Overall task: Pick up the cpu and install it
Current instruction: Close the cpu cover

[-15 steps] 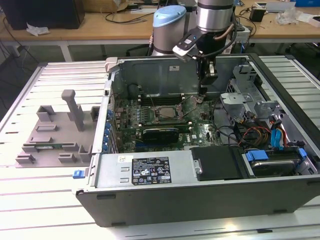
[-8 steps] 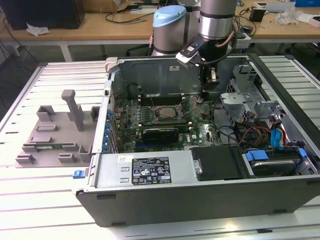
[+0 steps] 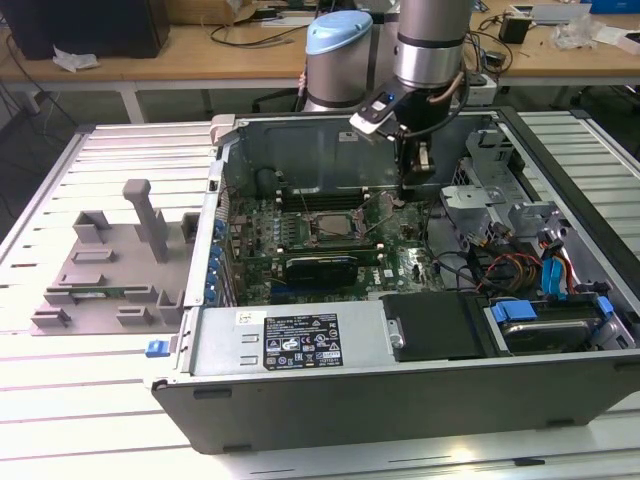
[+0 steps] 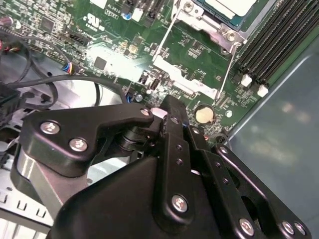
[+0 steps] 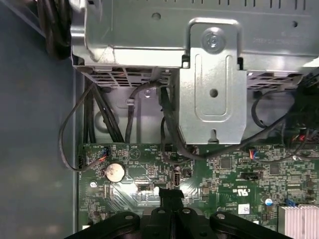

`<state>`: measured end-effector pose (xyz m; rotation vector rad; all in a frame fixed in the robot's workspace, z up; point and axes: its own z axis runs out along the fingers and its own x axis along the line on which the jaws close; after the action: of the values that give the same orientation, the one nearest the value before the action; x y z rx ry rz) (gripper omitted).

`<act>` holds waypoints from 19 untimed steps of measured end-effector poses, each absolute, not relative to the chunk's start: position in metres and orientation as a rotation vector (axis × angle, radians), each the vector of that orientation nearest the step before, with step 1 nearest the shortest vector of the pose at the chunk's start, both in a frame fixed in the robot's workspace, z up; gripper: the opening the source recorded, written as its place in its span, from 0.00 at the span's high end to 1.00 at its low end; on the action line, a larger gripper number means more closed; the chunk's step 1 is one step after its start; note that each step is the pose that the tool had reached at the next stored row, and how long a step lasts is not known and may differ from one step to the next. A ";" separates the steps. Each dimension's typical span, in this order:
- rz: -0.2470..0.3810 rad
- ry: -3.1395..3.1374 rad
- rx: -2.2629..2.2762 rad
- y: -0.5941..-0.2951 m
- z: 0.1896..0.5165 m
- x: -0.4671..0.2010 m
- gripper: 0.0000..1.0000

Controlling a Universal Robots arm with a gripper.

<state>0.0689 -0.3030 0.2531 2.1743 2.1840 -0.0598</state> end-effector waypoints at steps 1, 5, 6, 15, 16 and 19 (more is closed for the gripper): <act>-0.060 2.184 2.174 -0.302 0.252 0.068 0.89; -0.057 2.185 2.175 -0.299 0.242 0.066 0.89; -0.057 2.185 2.175 -0.299 0.241 0.066 0.89; -0.052 2.183 2.174 -0.299 0.241 0.042 0.89; -0.051 2.183 2.173 -0.299 0.241 0.037 0.89; -0.046 2.180 2.171 -0.299 0.241 0.022 0.89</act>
<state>0.0225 -0.2989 0.2406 2.1713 2.1804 -0.0464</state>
